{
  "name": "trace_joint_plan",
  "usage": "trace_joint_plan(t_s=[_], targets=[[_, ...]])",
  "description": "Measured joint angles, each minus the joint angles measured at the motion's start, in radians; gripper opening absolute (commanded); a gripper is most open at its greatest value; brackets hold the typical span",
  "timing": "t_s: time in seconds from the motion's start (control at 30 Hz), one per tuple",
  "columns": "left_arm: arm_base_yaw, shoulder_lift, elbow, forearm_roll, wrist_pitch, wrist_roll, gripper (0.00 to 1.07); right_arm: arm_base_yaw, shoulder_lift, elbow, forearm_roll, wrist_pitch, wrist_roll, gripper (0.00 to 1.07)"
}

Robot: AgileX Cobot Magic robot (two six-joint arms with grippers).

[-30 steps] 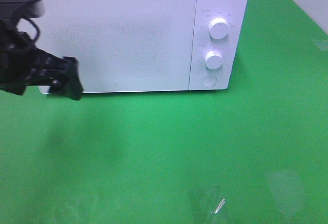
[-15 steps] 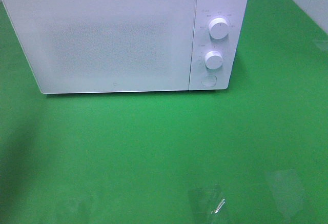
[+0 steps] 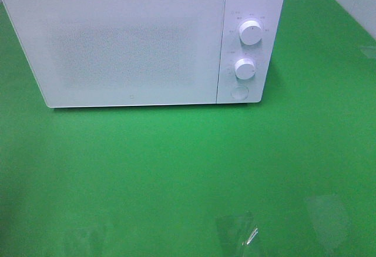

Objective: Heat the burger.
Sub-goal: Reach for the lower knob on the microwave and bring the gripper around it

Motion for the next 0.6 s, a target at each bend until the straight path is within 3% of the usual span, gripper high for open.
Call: trace_joint_plan(t_s=[0.23,0.6], targets=[[0.0,-0.252,0.093,0.002,-0.001,0.007,1.0,0.0,0.0,0.0,0.0,0.0,0.0,0.76],[0.0,-0.434,0.108,-0.01,0.008,0.03,1.0,0.0,0.0,0.0,0.0,0.0,0.0,0.76]])
